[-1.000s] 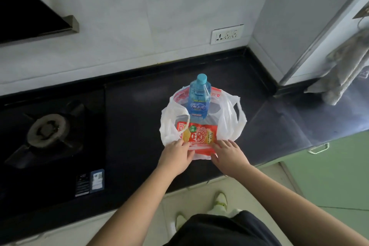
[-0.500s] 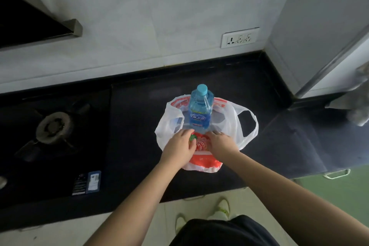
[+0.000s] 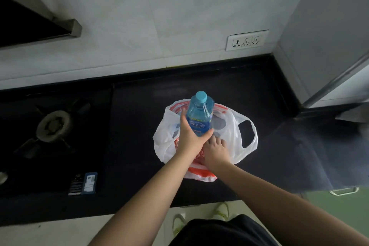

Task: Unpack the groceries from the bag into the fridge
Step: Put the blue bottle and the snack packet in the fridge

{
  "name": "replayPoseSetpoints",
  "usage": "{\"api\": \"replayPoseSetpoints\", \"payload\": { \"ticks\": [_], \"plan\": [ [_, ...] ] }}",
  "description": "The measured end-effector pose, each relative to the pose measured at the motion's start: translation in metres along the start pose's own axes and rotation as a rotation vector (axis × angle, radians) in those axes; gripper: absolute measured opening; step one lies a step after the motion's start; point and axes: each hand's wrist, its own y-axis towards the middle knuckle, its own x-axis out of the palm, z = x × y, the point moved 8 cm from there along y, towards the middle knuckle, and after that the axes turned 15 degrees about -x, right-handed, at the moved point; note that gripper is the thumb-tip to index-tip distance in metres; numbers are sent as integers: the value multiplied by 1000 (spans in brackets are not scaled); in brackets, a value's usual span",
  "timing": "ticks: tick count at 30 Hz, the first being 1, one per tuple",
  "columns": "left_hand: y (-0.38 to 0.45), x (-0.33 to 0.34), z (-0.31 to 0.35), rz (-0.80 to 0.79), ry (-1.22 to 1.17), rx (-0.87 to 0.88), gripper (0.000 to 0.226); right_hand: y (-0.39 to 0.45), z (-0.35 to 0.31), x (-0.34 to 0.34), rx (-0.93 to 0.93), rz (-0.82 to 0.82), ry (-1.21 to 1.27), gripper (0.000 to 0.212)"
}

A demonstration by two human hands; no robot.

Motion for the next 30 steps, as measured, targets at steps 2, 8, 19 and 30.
{"api": "replayPoseSetpoints", "payload": {
  "ticks": [2, 8, 19, 30],
  "plan": [
    [4, 3, 5, 44, -119, -33, 105, 0, 0, 2, 12, -3, -7, 84],
    [15, 14, 0, 143, -260, -67, 102, 1, 4, 6, 60, 8, -29, 56],
    [16, -8, 12, 264, 36, 29, 79, 0, 0, 6, 38, 61, -17, 51],
    [-26, -53, 52, 156, -6, 342, 77, -2, -9, -4, -17, 90, 22, 76]
  ]
}}
